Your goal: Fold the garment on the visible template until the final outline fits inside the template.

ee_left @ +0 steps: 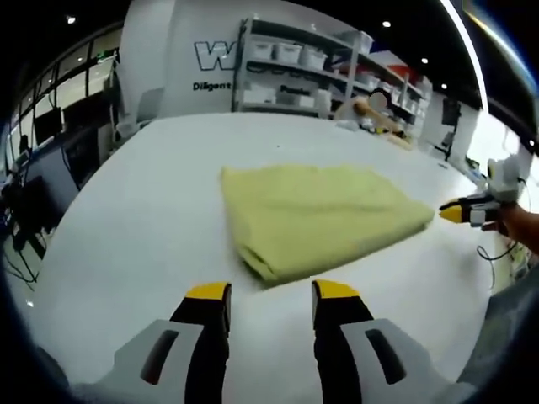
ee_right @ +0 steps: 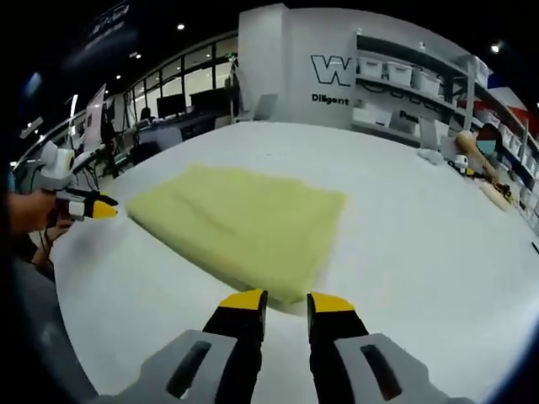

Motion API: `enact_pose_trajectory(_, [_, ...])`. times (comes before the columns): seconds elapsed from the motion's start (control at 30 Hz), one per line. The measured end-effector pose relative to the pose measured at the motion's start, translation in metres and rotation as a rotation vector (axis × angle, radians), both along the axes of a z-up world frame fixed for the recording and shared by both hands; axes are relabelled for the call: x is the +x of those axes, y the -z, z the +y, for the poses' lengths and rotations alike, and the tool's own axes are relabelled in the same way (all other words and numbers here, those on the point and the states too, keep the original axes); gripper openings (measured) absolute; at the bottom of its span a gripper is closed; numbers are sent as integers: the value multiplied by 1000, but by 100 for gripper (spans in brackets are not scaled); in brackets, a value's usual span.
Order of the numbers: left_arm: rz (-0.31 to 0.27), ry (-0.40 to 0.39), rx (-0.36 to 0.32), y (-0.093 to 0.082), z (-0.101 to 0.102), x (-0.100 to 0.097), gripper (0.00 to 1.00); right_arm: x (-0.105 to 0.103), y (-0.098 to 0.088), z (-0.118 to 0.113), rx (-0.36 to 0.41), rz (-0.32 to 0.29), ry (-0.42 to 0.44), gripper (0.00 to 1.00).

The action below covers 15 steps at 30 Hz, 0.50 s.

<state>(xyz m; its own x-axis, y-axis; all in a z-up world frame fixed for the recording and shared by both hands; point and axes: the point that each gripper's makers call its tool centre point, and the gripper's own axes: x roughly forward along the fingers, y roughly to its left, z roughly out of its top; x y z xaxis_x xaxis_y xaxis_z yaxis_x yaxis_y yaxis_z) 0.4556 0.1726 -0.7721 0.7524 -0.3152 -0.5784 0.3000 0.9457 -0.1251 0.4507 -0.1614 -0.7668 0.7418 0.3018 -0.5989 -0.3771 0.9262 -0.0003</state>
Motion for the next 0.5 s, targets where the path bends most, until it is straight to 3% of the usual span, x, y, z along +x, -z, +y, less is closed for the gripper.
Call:
enact_pose_trajectory(0.3, [8, -33, -5, 3, 8, 10, 26, 2, 4, -2, -5, 10, 0, 15])
enact_pose_trajectory(0.5, [16, -3, 1, 6, 2, 13, 19, 3, 6, -4, -4, 13, 6, 15])
